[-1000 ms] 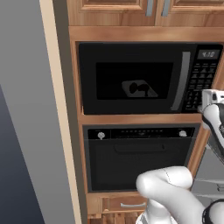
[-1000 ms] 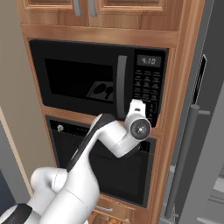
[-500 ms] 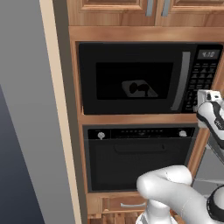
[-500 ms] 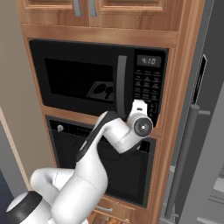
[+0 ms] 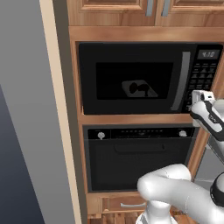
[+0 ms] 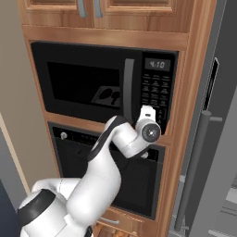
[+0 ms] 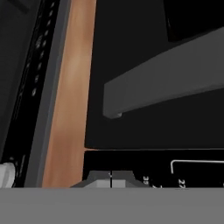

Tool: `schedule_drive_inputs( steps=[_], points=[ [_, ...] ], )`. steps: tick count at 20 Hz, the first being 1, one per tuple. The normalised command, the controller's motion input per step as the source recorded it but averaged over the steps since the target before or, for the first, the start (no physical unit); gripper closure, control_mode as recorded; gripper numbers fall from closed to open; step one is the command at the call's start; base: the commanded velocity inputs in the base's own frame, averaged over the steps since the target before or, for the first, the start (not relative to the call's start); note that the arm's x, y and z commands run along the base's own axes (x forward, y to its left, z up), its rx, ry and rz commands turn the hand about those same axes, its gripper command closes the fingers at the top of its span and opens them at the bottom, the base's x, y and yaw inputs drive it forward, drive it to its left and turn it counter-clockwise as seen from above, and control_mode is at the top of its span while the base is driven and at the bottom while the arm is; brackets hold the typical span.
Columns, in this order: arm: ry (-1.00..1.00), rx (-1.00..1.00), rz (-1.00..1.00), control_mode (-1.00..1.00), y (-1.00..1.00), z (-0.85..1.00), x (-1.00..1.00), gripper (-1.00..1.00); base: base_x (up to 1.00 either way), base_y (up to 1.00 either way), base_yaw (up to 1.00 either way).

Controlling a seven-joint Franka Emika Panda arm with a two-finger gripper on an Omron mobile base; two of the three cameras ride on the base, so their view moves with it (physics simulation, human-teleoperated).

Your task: Place the tupperware containing the chicken drumstick and sweet potato meal in the microwave. Close the microwave door and press the start button to reheat the meal.

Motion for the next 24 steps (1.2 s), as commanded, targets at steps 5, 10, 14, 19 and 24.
schedule_drive_inputs(
  steps=[5,10,14,19,24],
  points=[
    [-0.02,0.0,0.0,-1.0,0.0,-0.12,0.28,1.0,0.0,0.0,0.0],
    [-0.03,0.0,0.0,-1.0,-0.1,-0.11,0.29,1.0,0.0,0.0,0.0],
    [-0.04,0.0,0.0,-1.0,-0.21,-0.1,0.28,1.0,0.0,0.0,0.0],
    [-0.05,0.01,-0.01,-1.0,-0.42,-0.01,0.42,1.0,0.0,0.0,0.0],
    [-0.04,0.0,-0.04,-1.0,-0.6,0.0,0.59,1.0,0.0,0.0,0.0]
  ],
)
